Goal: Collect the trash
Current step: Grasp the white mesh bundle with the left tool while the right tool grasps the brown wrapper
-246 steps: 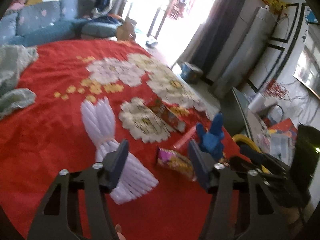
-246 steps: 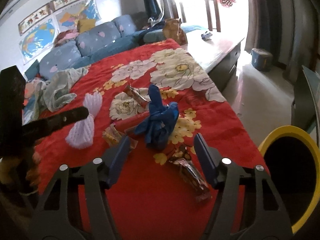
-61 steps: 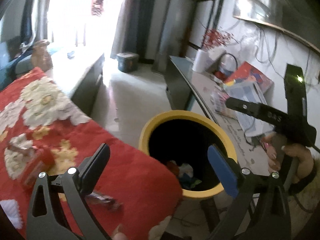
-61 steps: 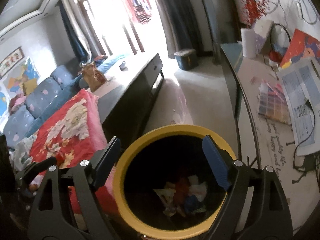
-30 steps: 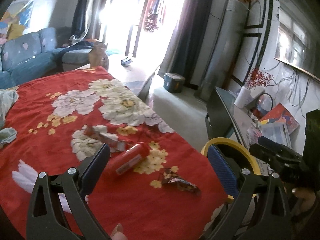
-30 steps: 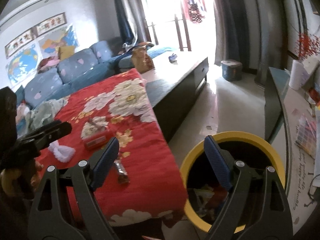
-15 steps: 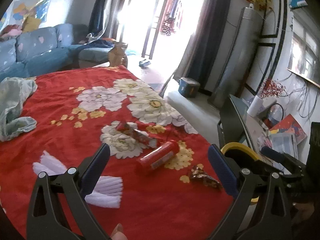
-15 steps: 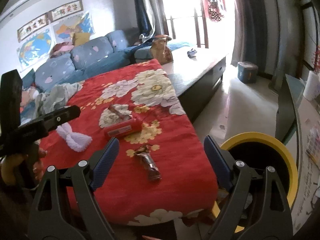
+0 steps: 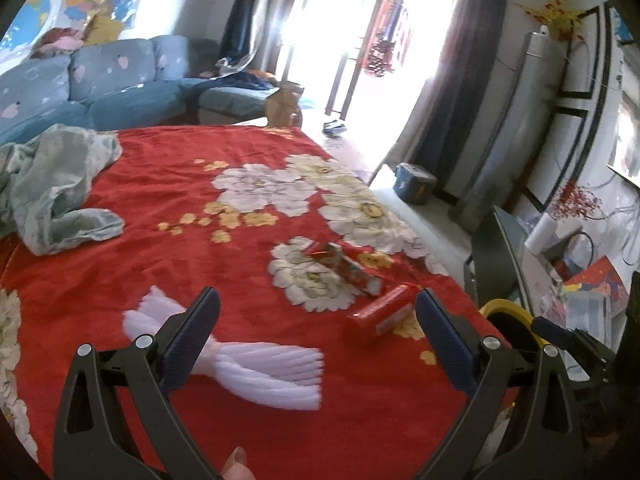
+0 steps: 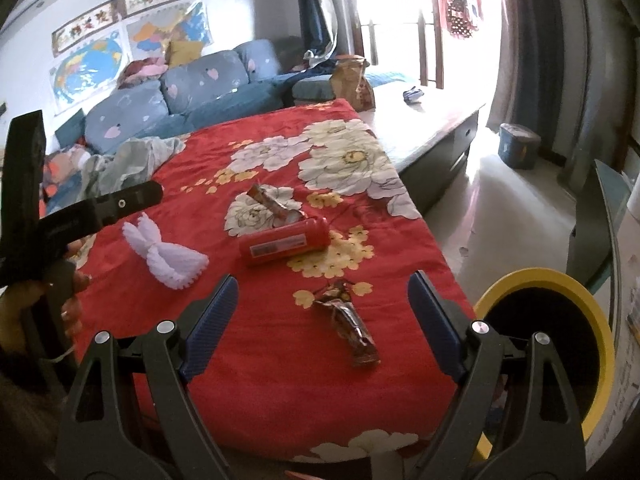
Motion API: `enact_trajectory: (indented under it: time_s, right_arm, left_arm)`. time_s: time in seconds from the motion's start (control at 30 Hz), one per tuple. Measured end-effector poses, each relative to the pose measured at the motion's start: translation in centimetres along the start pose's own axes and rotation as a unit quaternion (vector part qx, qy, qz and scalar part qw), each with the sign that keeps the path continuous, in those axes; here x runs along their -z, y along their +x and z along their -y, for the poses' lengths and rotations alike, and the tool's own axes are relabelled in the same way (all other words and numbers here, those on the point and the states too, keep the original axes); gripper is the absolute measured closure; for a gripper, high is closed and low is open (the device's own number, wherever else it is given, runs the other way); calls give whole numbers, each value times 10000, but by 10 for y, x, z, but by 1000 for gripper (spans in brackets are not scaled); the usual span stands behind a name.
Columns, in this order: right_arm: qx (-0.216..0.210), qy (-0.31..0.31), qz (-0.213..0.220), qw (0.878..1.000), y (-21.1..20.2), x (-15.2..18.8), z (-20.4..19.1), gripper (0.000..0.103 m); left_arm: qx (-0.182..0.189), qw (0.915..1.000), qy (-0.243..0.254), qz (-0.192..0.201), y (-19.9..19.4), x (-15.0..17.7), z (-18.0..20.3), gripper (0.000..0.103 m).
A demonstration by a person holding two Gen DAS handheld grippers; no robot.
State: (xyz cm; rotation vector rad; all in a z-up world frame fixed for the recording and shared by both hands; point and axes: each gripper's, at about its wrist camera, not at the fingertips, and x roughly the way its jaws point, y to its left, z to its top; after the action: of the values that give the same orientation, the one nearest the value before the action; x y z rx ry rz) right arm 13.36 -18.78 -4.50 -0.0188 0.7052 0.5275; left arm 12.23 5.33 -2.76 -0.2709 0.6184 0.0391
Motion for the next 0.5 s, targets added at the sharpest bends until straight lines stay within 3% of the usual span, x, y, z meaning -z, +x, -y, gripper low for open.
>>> enact_trajectory:
  time_s: [0.5]
  right_arm:
    - [148, -148, -469, 9987, 41, 12, 1, 25]
  left_arm:
    - [-523, 9942, -789, -503, 25, 17, -52, 8]
